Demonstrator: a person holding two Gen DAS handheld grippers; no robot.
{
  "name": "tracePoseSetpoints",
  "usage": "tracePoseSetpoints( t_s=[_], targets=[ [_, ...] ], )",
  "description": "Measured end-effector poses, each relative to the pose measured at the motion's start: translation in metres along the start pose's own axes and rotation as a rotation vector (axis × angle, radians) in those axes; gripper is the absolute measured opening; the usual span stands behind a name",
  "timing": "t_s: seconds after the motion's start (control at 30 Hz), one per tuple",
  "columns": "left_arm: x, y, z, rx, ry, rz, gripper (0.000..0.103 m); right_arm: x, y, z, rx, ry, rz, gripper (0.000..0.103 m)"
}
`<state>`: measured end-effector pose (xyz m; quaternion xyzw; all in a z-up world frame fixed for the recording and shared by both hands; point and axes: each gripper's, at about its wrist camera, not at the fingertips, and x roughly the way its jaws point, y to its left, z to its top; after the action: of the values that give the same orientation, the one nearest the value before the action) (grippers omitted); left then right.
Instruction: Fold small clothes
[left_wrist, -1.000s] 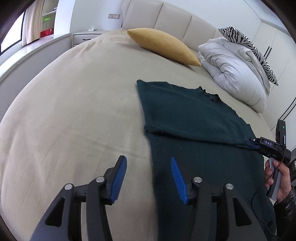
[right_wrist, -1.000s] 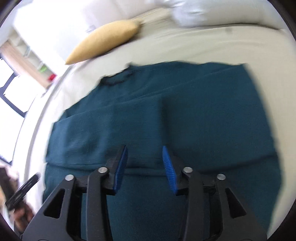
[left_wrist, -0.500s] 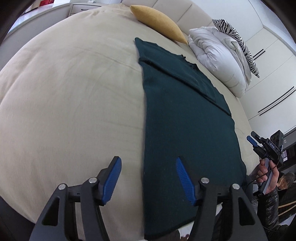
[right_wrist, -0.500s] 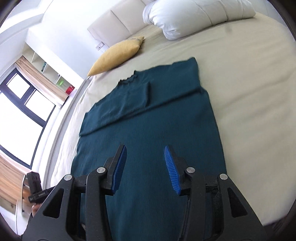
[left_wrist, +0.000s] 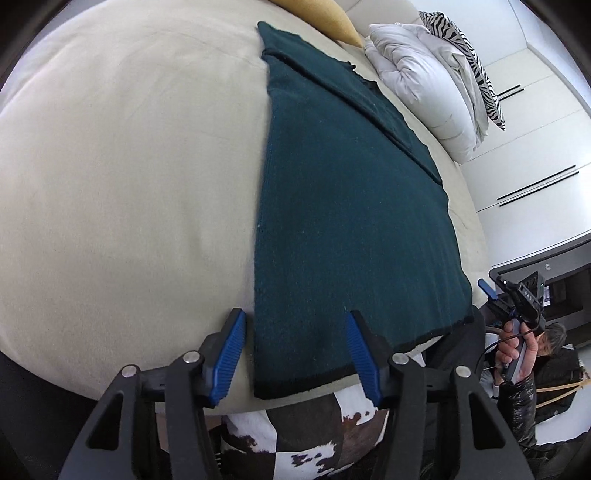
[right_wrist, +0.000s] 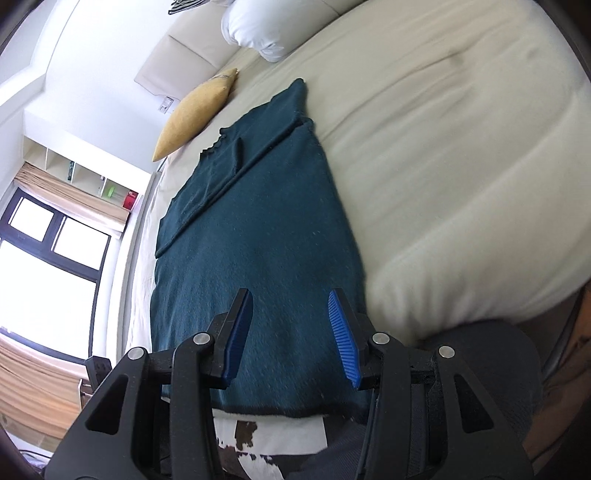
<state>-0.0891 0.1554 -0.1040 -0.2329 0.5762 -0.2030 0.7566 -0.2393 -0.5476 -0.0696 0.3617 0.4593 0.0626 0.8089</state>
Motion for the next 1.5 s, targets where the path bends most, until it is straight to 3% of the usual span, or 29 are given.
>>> tracePoseSetpoints(
  t_s=[0.23,0.37,0.5,0.73,0.97,1.17,1.3,1.5],
  targets=[
    [0.002,0.011,-0.002,-0.043,0.019,-0.012,0.023,-0.007,-0.016,-0.004,0.011,0.099,-0.083,0.042],
    [0.003,0.014,-0.002,-0.05,0.024,-0.009,0.012,-0.005,-0.02,-0.008,0.007,0.173,-0.107,0.046],
    [0.003,0.013,-0.003,-0.043,0.031,-0.008,0.009,0.011,-0.012,-0.015,-0.046,0.293,-0.168,0.045],
    [0.002,0.017,-0.007,-0.042,0.029,-0.016,0.008,0.027,-0.008,-0.011,-0.063,0.372,-0.241,0.045],
    [0.0,0.018,-0.008,-0.044,0.038,-0.018,0.008,0.043,0.001,-0.014,-0.118,0.438,-0.255,0.044],
    [0.002,0.015,-0.009,-0.045,0.043,-0.013,0.008,0.048,0.002,-0.019,-0.136,0.447,-0.265,0.027],
    [0.001,0.012,-0.009,-0.03,0.044,0.0,0.008,0.044,-0.009,-0.022,-0.119,0.428,-0.26,0.009],
    [-0.001,-0.001,-0.012,0.019,0.032,0.055,0.006,0.033,-0.011,-0.028,-0.131,0.381,-0.24,0.006]
  ],
)
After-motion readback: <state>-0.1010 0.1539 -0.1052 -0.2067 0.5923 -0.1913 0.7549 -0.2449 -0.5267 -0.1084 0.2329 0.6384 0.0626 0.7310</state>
